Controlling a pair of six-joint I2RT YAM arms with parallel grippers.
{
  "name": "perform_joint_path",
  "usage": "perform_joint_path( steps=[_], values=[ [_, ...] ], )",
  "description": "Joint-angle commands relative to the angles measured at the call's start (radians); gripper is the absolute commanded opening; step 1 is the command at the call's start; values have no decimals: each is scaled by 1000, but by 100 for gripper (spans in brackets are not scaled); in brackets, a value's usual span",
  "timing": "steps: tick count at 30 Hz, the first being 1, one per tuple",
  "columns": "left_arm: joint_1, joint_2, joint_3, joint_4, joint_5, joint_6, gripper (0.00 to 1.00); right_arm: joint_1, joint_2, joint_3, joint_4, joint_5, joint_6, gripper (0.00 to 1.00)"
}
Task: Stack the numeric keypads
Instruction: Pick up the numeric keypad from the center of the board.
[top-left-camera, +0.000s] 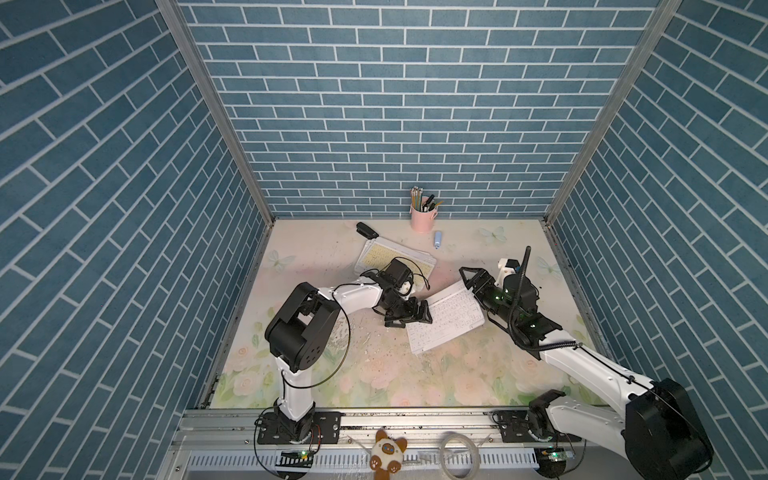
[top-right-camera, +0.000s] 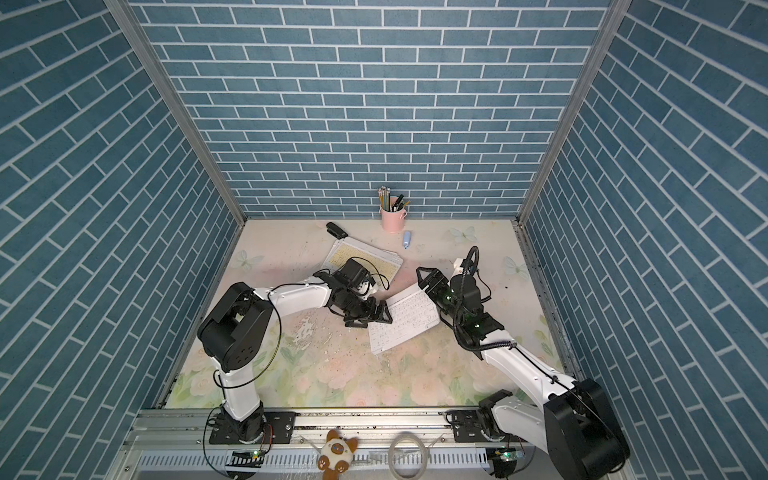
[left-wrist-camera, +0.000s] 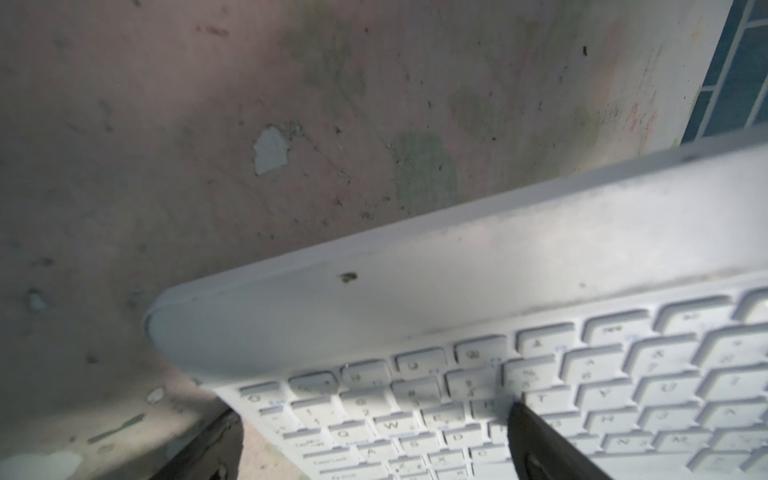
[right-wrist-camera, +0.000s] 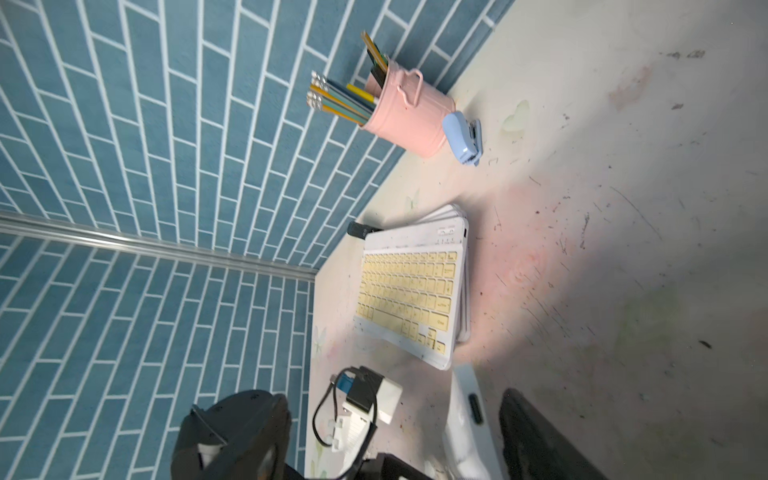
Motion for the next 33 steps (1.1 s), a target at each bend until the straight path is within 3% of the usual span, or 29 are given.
perform_joint_path(
  steps=[1,7,16,26,33],
  values=[
    [-34,18,-2,146,30,23,100,58,25,16,-210,-235,34,75],
    [-32,11,-12,153,30,21,99,58,-23,53,-366,-221,-67,54],
    [-14,-32,-31,155,44,7,100,51,-66,83,-470,-151,-149,2],
    [203,-376,33,31,110,-2,100,5,-107,142,-279,-253,-189,0],
    [379,-452,83,-39,151,9,100,-13,-11,225,-17,-233,-165,0]
  ],
)
